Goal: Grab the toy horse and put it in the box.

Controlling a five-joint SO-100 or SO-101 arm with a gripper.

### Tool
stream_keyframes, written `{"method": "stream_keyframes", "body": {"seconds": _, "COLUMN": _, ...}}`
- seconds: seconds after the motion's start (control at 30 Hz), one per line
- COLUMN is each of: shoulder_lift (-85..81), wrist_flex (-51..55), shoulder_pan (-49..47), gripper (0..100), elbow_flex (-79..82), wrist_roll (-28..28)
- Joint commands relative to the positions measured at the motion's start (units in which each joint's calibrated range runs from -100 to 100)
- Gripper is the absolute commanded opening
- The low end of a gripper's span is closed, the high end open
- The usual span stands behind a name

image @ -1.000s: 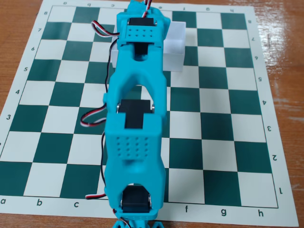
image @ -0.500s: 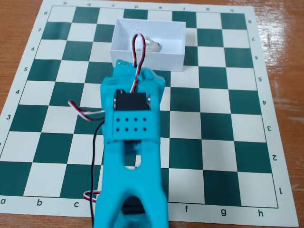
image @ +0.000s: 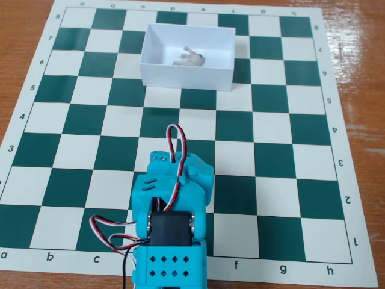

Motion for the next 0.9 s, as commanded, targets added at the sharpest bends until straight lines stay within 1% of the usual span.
{"method": "stream_keyframes", "body": {"seconds": 0.0, "shoulder_lift": -1.00, "wrist_flex": 3.84, "shoulder_pan": 0.19, "gripper": 0, "elbow_flex": 0.59, "wrist_roll": 0.31}}
{"method": "stream_keyframes", "body": {"seconds": 0.1, "shoulder_lift": -1.09, "wrist_flex": 6.42, "shoulder_pan": -0.38, "gripper": 0, "elbow_flex": 2.69, "wrist_roll": 0.94}}
{"method": "stream_keyframes", "body": {"seconds": 0.3, "shoulder_lift": -1.09, "wrist_flex": 7.00, "shoulder_pan": 1.69, "gripper": 0, "elbow_flex": 10.52, "wrist_roll": 1.38}}
{"method": "stream_keyframes", "body": {"seconds": 0.37, "shoulder_lift": -1.09, "wrist_flex": 9.41, "shoulder_pan": 1.55, "gripper": 0, "elbow_flex": 10.52, "wrist_roll": 1.38}}
{"method": "stream_keyframes", "body": {"seconds": 0.5, "shoulder_lift": -1.09, "wrist_flex": 10.74, "shoulder_pan": 0.47, "gripper": 0, "elbow_flex": 10.61, "wrist_roll": 1.09}}
{"method": "stream_keyframes", "body": {"seconds": 0.87, "shoulder_lift": -1.00, "wrist_flex": 10.74, "shoulder_pan": -0.03, "gripper": 0, "elbow_flex": 10.61, "wrist_roll": 1.33}}
